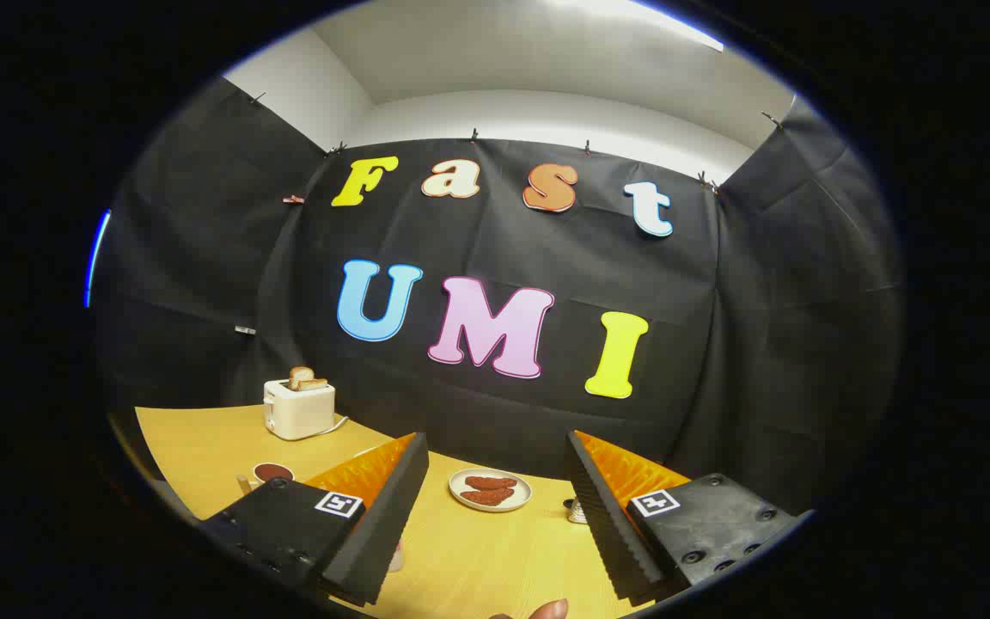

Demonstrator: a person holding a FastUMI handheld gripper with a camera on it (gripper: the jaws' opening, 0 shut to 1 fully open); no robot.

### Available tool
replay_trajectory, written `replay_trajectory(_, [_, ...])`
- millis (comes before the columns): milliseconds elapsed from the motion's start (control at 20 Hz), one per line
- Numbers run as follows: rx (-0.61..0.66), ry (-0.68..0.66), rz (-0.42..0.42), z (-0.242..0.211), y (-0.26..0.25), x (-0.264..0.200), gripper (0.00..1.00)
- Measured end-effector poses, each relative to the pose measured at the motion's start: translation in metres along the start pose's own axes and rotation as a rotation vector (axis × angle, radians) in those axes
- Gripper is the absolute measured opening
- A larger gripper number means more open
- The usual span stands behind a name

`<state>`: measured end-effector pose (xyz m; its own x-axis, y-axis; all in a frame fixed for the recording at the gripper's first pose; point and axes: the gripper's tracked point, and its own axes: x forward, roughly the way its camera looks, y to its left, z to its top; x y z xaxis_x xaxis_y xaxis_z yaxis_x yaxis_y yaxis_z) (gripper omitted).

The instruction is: Take the bottle from table, then pour the juice into the cup, finally place the bottle on the coaster

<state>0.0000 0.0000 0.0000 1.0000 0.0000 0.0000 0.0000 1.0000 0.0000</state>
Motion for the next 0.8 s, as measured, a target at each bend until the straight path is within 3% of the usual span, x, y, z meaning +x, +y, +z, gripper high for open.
replay_trajectory(800, [0.019, -0.004, -0.077, -0.001, -0.015, 0.012, 0.97])
